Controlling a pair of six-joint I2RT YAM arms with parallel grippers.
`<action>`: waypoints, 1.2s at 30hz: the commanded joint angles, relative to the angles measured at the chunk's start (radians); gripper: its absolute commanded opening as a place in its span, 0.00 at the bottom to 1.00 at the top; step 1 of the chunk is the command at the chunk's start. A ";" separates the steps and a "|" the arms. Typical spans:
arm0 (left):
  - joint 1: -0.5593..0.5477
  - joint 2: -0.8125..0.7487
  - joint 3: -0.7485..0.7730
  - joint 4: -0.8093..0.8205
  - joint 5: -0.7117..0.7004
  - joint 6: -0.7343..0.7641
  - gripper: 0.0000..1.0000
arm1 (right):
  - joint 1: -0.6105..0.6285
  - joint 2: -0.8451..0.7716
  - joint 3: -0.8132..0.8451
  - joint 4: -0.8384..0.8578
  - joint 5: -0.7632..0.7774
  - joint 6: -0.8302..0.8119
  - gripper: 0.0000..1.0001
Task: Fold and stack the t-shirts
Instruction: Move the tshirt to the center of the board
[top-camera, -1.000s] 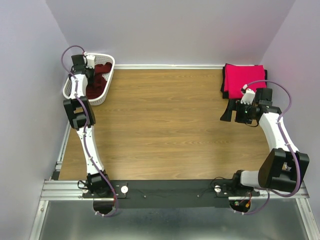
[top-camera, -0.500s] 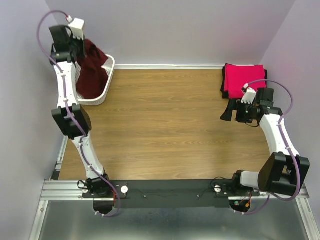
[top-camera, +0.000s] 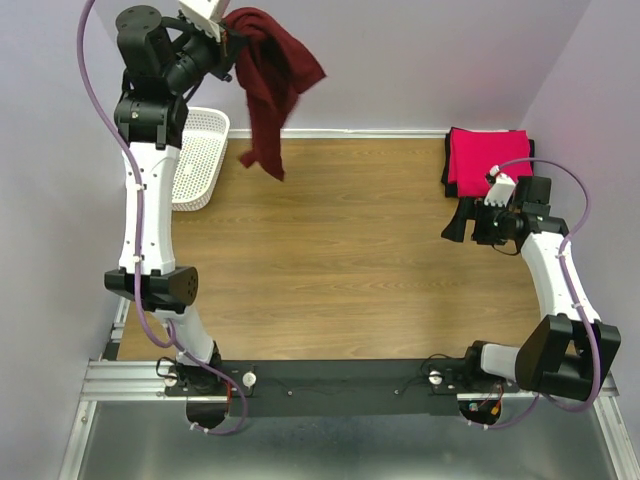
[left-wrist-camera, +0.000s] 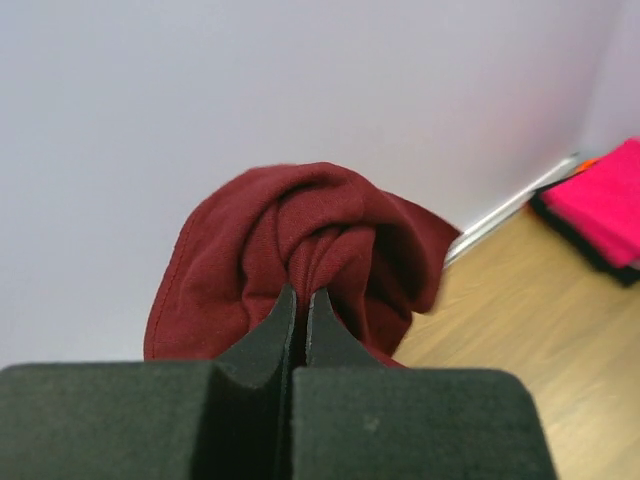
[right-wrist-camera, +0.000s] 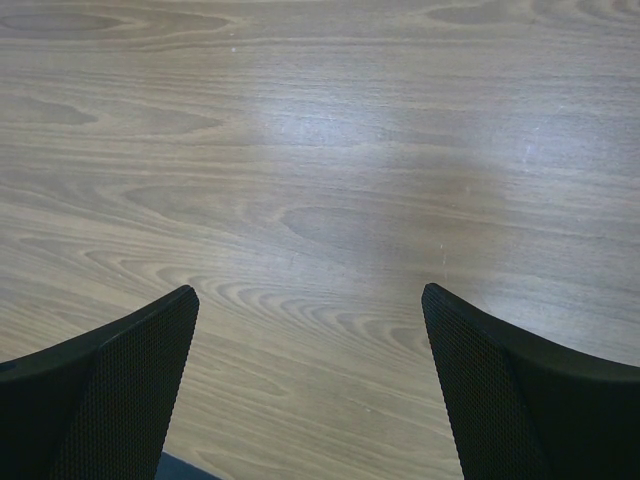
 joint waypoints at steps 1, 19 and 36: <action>-0.057 -0.073 -0.011 0.069 0.060 -0.077 0.00 | 0.004 -0.019 -0.001 -0.004 -0.027 -0.009 1.00; 0.096 -0.320 -1.063 0.022 0.232 0.235 0.89 | 0.007 0.010 0.050 -0.097 -0.145 -0.097 1.00; -0.109 -0.346 -1.442 0.016 0.094 0.416 0.89 | 0.470 0.351 0.065 -0.119 0.117 -0.172 0.91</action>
